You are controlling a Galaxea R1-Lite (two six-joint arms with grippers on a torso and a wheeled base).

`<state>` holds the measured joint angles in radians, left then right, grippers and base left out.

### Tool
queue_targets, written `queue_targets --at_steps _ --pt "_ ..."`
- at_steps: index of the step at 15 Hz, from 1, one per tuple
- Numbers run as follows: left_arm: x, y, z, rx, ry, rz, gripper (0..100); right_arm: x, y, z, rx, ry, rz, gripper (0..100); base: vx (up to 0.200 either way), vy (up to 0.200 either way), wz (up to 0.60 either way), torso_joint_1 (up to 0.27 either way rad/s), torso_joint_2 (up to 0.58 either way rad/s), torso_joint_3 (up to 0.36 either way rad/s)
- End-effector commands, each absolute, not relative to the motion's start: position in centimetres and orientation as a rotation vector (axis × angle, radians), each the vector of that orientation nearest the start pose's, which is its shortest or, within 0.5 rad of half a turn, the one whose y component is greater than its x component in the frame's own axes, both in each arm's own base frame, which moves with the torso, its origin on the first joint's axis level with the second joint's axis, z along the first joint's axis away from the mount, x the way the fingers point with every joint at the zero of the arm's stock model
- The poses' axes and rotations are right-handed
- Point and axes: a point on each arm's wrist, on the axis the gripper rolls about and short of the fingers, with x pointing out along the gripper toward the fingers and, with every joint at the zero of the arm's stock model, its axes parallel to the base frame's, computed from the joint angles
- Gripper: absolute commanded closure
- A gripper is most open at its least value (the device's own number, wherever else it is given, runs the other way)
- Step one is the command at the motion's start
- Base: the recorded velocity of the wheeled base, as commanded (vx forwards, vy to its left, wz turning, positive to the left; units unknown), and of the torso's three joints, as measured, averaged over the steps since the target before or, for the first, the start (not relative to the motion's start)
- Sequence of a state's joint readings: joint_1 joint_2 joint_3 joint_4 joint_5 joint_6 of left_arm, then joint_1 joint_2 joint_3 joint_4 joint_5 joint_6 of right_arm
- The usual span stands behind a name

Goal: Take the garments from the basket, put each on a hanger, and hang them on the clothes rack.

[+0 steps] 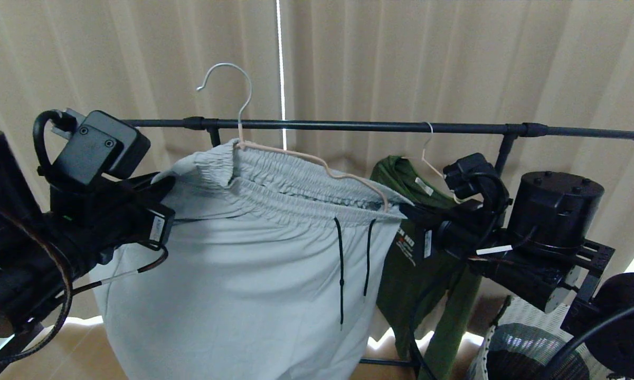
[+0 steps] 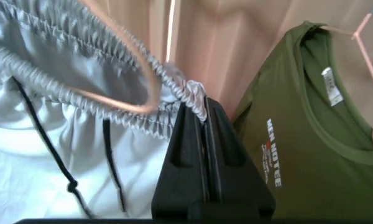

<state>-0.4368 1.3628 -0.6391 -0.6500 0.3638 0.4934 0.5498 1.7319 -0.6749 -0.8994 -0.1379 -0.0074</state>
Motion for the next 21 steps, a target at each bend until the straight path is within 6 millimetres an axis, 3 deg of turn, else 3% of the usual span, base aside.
queue_targets --at_steps 1,5,12,13,16,21 --pt "20.3 -7.6 21.9 0.56 0.057 -0.048 100 25.8 15.4 16.6 -0.06 0.145 0.408 100 0.0 0.0 0.0 0.0 0.0 0.0" --pt "20.1 -7.4 21.0 0.608 0.057 -0.046 100 25.7 15.6 16.8 -0.081 0.131 0.431 100 0.0 0.0 0.0 0.0 0.0 0.0" --pt "20.4 -7.6 21.5 0.594 0.047 -0.036 100 22.9 19.3 17.0 -0.188 0.09 0.652 100 0.0 0.0 0.0 0.0 0.0 0.0" --pt "20.4 -7.5 21.5 0.594 0.047 -0.035 100 22.9 19.3 17.0 -0.188 0.088 0.653 0 0.0 0.0 0.0 0.0 0.0 0.0" --pt "20.9 -8.0 21.5 0.566 0.047 -0.047 100 22.1 19.7 16.7 -0.193 0.093 0.68 0 0.0 0.0 0.0 0.0 0.0 0.0" --pt "21.0 -8.7 20.9 0.467 0.064 -0.074 100 21.0 18.7 16.3 -0.203 0.113 0.679 0 0.0 0.0 0.0 0.0 0.0 0.0"
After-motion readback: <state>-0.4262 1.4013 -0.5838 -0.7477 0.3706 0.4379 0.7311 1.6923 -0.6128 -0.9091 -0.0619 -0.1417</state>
